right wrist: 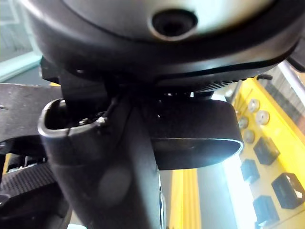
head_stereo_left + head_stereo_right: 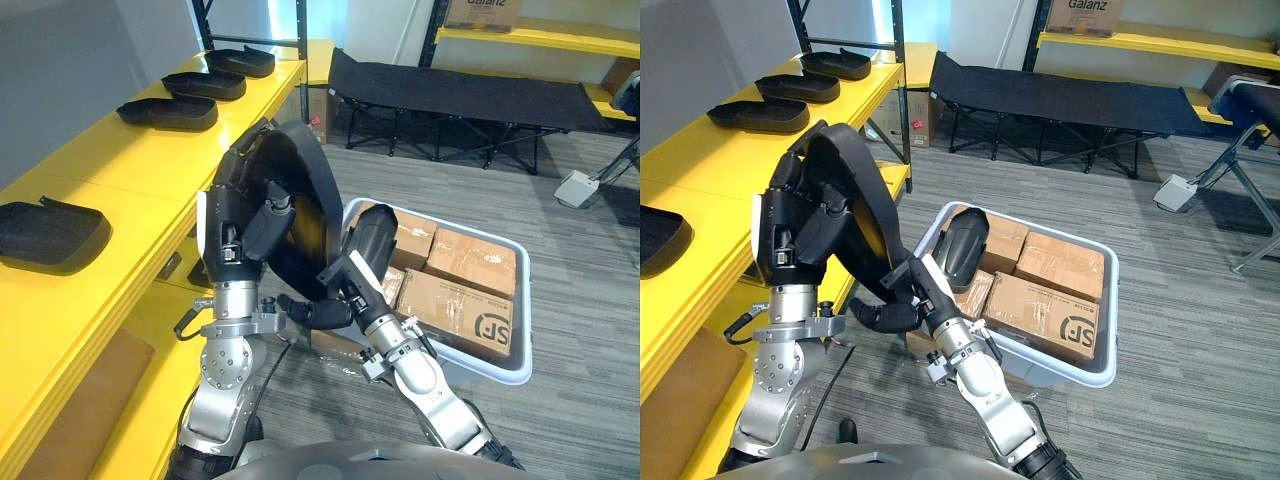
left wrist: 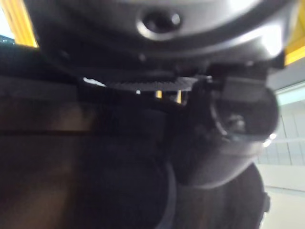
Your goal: Walk over and take three plastic housings, then place them on the shelf
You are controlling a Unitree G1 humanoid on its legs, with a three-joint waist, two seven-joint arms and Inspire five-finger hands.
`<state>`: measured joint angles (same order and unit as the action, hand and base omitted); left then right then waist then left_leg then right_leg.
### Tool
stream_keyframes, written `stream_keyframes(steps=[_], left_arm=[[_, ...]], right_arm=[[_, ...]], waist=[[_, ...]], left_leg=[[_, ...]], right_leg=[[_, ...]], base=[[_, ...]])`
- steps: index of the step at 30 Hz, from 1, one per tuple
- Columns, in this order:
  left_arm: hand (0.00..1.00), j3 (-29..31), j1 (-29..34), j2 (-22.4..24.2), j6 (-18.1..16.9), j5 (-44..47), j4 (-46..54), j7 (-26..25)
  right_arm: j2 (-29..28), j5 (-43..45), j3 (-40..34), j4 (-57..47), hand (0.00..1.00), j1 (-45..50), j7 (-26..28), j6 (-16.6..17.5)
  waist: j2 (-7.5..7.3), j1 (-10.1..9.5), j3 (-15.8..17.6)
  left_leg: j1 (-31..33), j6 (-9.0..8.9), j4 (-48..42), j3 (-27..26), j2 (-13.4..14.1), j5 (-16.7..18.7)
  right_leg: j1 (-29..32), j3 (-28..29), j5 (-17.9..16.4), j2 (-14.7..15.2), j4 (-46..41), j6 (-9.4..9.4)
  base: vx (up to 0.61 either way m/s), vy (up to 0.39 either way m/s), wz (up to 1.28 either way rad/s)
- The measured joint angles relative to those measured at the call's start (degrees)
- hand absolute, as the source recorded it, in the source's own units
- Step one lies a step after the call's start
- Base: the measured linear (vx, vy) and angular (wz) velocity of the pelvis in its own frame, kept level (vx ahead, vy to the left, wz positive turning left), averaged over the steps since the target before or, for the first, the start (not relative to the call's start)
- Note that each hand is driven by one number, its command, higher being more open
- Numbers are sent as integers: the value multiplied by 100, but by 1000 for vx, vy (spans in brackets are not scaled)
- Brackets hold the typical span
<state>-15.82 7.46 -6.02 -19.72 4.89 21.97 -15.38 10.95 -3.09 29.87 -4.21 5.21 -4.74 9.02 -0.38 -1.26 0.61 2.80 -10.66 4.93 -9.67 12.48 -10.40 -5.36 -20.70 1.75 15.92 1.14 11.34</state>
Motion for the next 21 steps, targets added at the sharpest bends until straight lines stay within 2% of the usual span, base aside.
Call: stream_keyframes(steps=[4,8,9,13,15,21], left_arm=[[0,-61,-42,-1,7,2,0,-12],[0,-22,-68,17,134,3,0,-117],[100,-14,-68,18,147,2,0,-130],[100,1,-68,36,157,5,0,-151],[100,56,-99,45,269,329,12,46],[100,96,-99,5,938,1146,-4,768]], right_arm=[[-73,-54,-198,201,0,-208,-519,-19],[19,-128,-189,229,0,-215,-539,-18],[19,-128,-174,232,0,-213,-545,-20],[-1,-75,-155,284,0,-211,-583,-21],[-14,180,-150,407,0,-201,-596,-48],[-56,465,-638,632,0,-57,-779,-230]], waist=[[1,2,-2],[5,5,-4],[5,3,-4],[5,-4,-4],[6,-9,-4],[21,5,-1]], left_leg=[[0,4,0,11,0,-10],[2,4,0,21,-1,-11],[2,5,0,22,-2,-13],[2,5,-1,37,-4,-15],[2,6,0,39,-5,-15],[2,-14,1,24,-4,1]], right_leg=[[-1,-1,0,0,-5,-1],[-5,-10,0,0,-3,0],[-5,-10,0,0,-2,0],[-16,-20,0,0,-2,0],[-18,-20,-1,0,-3,-1],[-17,-19,-2,0,1,-3]], base=[[0,0,0],[0,0,0],[0,0,0],[0,0,0],[0,0,0],[0,0,0]])
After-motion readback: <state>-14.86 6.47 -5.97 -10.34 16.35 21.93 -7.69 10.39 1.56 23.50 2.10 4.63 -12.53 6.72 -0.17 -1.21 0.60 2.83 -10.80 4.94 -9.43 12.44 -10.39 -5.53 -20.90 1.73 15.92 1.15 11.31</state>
